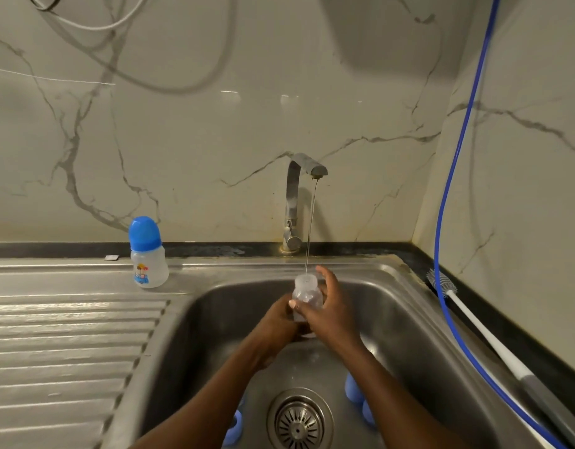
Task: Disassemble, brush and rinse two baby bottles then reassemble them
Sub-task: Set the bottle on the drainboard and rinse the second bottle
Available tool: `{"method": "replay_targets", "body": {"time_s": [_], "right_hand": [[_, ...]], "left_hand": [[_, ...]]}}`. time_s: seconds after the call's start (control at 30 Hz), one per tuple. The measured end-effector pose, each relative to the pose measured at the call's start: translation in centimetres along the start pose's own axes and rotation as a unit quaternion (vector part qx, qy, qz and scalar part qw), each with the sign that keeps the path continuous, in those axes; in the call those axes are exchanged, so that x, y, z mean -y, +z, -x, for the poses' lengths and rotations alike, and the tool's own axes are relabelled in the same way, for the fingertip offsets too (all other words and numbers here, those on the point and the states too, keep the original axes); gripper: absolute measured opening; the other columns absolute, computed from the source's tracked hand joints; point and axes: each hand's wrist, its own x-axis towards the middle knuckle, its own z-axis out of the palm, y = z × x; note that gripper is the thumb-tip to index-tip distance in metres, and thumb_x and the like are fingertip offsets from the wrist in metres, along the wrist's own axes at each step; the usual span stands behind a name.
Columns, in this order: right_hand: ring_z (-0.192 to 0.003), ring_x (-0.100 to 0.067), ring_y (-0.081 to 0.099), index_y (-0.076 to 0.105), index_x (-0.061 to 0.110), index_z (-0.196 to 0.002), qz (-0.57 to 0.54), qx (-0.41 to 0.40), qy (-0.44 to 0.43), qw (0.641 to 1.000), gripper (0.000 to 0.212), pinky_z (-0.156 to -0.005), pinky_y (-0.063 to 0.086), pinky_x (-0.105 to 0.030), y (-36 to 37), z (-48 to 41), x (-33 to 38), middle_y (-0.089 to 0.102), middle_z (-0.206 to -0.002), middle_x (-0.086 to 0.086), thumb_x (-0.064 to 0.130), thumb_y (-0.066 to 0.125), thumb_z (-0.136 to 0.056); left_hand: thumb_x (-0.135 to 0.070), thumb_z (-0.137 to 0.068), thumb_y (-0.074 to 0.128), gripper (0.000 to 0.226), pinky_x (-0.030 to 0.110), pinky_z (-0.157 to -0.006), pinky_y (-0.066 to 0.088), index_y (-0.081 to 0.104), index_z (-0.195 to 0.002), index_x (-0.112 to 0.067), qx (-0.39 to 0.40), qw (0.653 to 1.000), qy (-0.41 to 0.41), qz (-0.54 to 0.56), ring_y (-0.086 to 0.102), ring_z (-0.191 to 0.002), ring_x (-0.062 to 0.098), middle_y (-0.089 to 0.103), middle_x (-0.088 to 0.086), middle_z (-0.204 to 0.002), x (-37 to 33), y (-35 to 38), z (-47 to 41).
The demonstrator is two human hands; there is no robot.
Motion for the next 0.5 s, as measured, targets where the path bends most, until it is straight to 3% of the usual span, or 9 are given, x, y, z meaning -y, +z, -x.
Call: {"method": "replay_targets", "body": {"time_s": [0.07, 0.17, 0.23, 0.33, 0.43, 0.5], "right_hand": [[-0.116, -0.011, 0.049, 0.041, 0.038, -0.131, 0.001, 0.007, 0.01, 1.0, 0.06, -0.07, 0.043, -0.012, 0.0, -0.3, 0.0, 0.051, -0.126, 0.008, 0.026, 0.076, -0.083], [-0.121, -0.013, 0.049, 0.044, 0.029, -0.138, -0.001, 0.022, 0.012, 1.0, 0.06, -0.089, 0.049, -0.025, 0.0, -0.3, 0.1, 0.052, -0.134, 0.003, 0.026, 0.073, -0.086], [-0.118, -0.012, 0.049, 0.044, 0.027, -0.14, -0.005, 0.022, 0.028, 0.999, 0.066, -0.085, 0.05, -0.023, 0.2, -0.3, -0.2, 0.051, -0.132, 0.003, 0.029, 0.076, -0.082], [-0.114, -0.012, 0.05, 0.043, 0.032, -0.137, -0.024, 0.024, 0.037, 0.999, 0.065, -0.069, 0.045, -0.013, 0.0, -0.2, 0.0, 0.048, -0.121, 0.01, 0.031, 0.076, -0.082], [-0.111, -0.016, 0.057, 0.046, 0.038, -0.126, -0.075, 0.037, 0.045, 0.995, 0.045, -0.077, 0.054, -0.025, -1.1, -0.8, -0.6, 0.057, -0.126, 0.005, 0.034, 0.069, -0.087], [-0.113, -0.018, 0.057, 0.045, 0.035, -0.134, -0.087, 0.082, 0.073, 0.99, 0.049, -0.081, 0.052, -0.026, -1.1, -0.8, -0.7, 0.056, -0.129, 0.002, 0.037, 0.064, -0.09]], "left_hand": [[-0.004, -0.092, 0.061, 0.037, 0.04, -0.09, 0.058, 0.055, -0.127, -0.014, 0.009, 1.0, -0.013, 0.01, 0.068, -0.103, 0.023, 0.067, 0.012, -0.116, -0.1, -0.3, -0.3], [-0.01, -0.088, 0.068, 0.043, 0.039, -0.083, 0.06, 0.052, -0.127, -0.016, -0.046, 0.999, -0.007, -0.008, 0.071, -0.097, 0.021, 0.066, 0.01, -0.114, 0.6, -0.5, -0.5], [-0.021, -0.083, 0.075, 0.053, 0.041, -0.081, 0.061, 0.047, -0.128, -0.017, -0.065, 0.998, -0.002, -0.027, 0.07, -0.096, 0.021, 0.064, 0.01, -0.117, 0.9, -0.2, -0.5], [-0.029, -0.075, 0.077, 0.069, 0.045, -0.086, 0.059, 0.044, -0.134, -0.016, -0.02, 1.0, -0.01, -0.019, 0.068, -0.103, 0.023, 0.062, 0.011, -0.122, 1.1, -0.4, -0.9], [-0.008, -0.087, 0.069, 0.05, 0.038, -0.087, 0.058, 0.051, -0.133, -0.019, 0.018, 0.999, -0.021, 0.038, 0.067, -0.106, 0.022, 0.065, 0.008, -0.12, 1.1, -0.8, -1.0], [-0.009, -0.086, 0.071, 0.049, 0.033, -0.083, 0.059, 0.051, -0.13, -0.019, -0.026, 1.0, -0.005, 0.005, 0.068, -0.102, 0.019, 0.065, 0.007, -0.117, 1.4, -0.5, -0.9]]}}
